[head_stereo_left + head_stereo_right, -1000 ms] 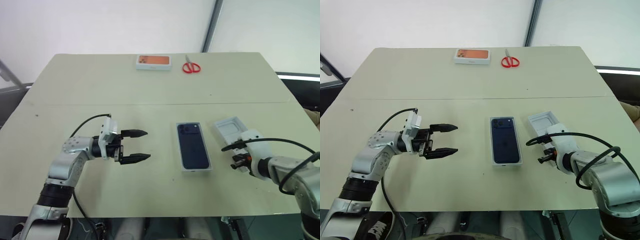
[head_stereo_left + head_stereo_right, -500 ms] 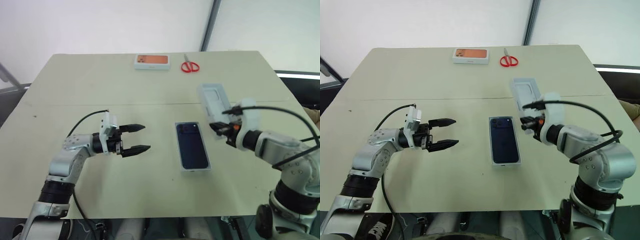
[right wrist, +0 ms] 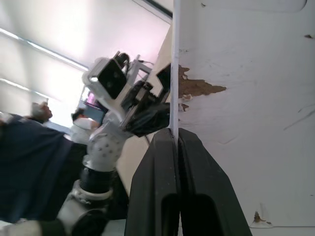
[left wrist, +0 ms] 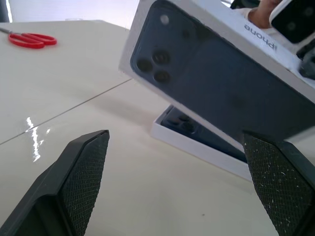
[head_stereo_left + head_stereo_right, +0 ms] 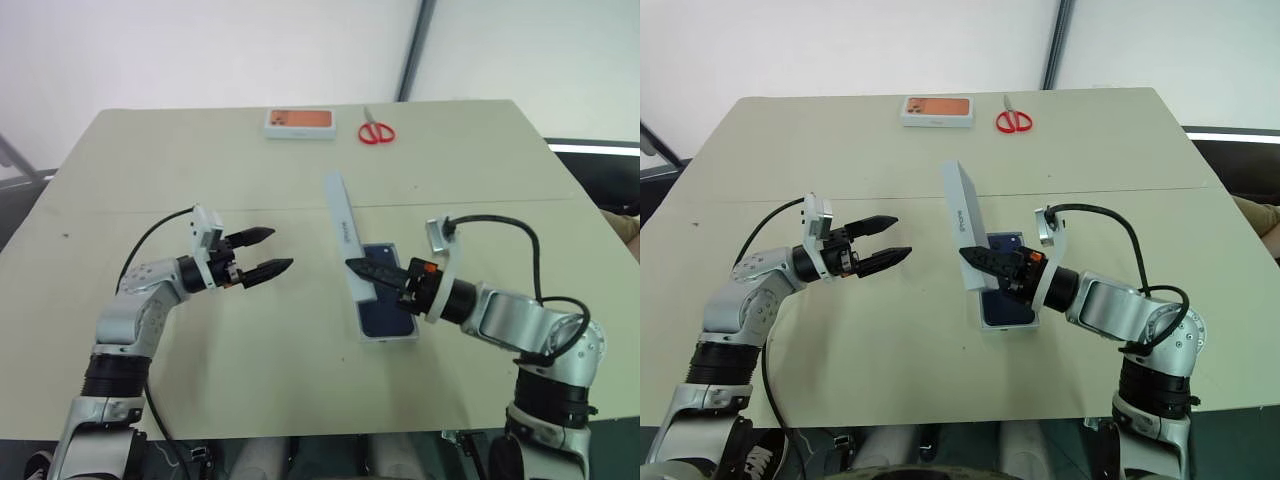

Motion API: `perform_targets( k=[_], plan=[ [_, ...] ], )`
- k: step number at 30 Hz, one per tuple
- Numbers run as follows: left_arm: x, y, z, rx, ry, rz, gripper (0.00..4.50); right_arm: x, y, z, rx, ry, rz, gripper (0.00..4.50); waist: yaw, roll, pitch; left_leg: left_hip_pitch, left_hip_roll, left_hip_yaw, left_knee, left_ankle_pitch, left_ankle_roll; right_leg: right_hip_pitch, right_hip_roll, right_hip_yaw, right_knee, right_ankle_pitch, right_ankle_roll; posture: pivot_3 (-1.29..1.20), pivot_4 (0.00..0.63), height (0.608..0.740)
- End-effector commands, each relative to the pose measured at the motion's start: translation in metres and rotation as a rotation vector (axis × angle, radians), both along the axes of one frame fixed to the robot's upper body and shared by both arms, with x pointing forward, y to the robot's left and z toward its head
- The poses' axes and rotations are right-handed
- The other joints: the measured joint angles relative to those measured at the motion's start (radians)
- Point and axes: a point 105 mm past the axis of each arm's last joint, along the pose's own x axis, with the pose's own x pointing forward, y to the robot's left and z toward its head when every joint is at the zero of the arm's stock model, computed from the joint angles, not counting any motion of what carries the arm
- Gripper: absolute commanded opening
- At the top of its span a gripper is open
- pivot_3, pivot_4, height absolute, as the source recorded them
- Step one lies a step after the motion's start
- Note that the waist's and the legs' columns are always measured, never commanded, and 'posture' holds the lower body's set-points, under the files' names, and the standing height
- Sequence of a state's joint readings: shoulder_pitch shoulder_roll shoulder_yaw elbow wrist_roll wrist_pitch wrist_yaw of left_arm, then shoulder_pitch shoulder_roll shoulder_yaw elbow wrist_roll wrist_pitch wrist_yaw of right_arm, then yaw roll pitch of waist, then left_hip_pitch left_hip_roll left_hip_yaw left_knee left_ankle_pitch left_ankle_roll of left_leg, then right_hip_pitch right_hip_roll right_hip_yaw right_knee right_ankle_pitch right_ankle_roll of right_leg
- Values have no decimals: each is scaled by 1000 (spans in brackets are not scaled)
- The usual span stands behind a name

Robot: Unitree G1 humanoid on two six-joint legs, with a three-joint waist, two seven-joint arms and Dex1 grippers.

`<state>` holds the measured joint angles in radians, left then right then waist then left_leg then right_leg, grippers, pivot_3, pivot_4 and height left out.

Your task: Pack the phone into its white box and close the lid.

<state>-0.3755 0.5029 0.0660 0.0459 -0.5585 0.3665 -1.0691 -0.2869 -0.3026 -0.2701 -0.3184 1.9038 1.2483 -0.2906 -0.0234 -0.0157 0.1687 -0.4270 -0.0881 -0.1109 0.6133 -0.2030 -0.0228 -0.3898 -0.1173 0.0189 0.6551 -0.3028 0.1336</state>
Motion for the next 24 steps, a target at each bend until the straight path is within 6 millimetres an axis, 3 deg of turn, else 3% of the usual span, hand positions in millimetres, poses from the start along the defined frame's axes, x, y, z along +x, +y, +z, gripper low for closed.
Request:
perform_targets(
  k=[1, 6, 7, 9, 12, 16, 24],
  plan=[
    [-5, 5, 16, -29, -47, 1, 4500, -17, 18, 13, 142, -13, 67, 86, -3, 0, 0, 0, 0, 0, -1, 0, 0, 0, 2, 0, 0, 0, 0, 0, 150, 740],
    [-8, 7, 16, -39, -38, 10, 4500, -27, 31, 12, 195, 10, 84, 86, 1, 0, 0, 0, 1, 0, 0, 0, 0, 0, 4, 0, 0, 0, 0, 0, 150, 740],
    [-11, 4, 13, -41, -28, -11, 4246, -26, 30, 5, 174, 42, 64, 28, 2, 0, 0, 0, 1, 0, 0, 0, 0, 0, 4, 0, 0, 0, 0, 0, 150, 740],
    [-16, 0, 10, -48, -11, -35, 3653, -23, 26, -6, 138, 91, 30, 0, 8, 0, 0, 0, 1, 0, 0, 0, 0, 0, 3, 0, 0, 0, 0, 0, 150, 740],
    [-23, -5, 5, -63, 19, -75, 2188, -24, 22, -22, 98, 151, 26, 0, 10, 0, 0, 0, 0, 0, 1, 0, 0, 1, 3, 0, 0, 0, 0, 0, 150, 740],
    [-28, -13, -1, -67, 35, -94, 134, -21, 23, -23, 120, 169, 3, 0, 9, 0, 0, 0, 0, -1, 0, 0, 0, 0, 3, 0, 0, 0, 0, 0, 150, 740],
    [-35, -41, -27, -32, 60, -104, 55, -22, 21, -35, 100, 223, -9, 0, 11, 0, 0, 0, 0, 0, 0, 0, 0, 1, 2, 1, -1, 0, 0, 0, 150, 740]
  ],
)
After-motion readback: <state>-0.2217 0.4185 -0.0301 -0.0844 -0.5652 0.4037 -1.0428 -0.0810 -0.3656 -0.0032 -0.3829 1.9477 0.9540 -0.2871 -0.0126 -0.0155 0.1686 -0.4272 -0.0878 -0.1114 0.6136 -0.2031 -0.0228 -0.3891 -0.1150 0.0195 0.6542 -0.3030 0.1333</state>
